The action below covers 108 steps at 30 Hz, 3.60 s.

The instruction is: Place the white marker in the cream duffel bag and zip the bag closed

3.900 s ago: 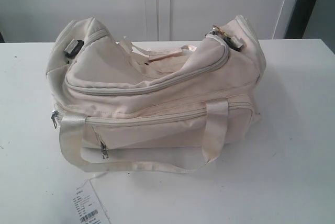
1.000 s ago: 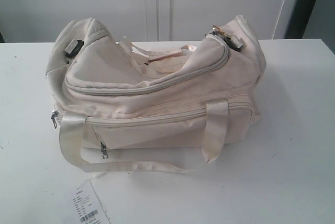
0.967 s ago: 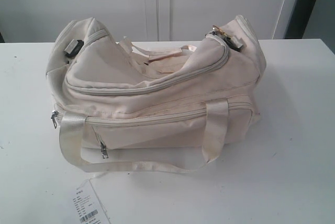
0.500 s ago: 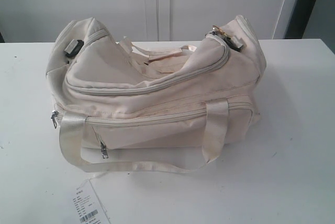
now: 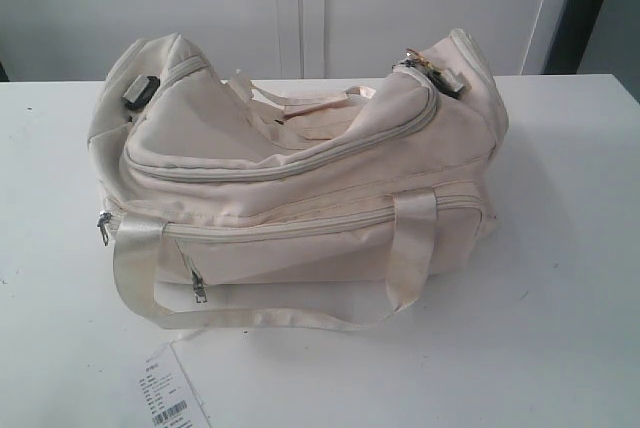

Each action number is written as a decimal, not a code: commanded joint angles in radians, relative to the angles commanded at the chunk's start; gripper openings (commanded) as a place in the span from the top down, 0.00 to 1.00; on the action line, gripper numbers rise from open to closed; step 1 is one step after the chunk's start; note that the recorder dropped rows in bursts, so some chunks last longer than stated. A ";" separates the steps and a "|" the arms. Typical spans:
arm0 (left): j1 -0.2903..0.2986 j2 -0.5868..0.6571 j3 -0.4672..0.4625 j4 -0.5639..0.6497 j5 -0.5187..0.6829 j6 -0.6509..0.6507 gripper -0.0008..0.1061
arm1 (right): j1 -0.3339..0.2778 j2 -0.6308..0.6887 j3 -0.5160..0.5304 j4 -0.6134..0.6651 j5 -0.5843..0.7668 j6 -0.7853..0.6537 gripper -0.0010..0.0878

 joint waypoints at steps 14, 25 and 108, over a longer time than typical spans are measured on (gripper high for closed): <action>0.000 0.000 0.000 0.000 0.000 0.000 0.99 | 0.000 0.000 0.090 0.002 -0.032 0.040 0.99; 0.000 0.000 0.000 0.000 0.000 0.000 0.99 | 0.000 0.000 0.235 0.002 -0.099 0.085 0.99; 0.000 0.000 0.000 0.000 0.000 0.000 0.99 | 0.000 0.000 0.377 0.005 -0.092 0.153 0.99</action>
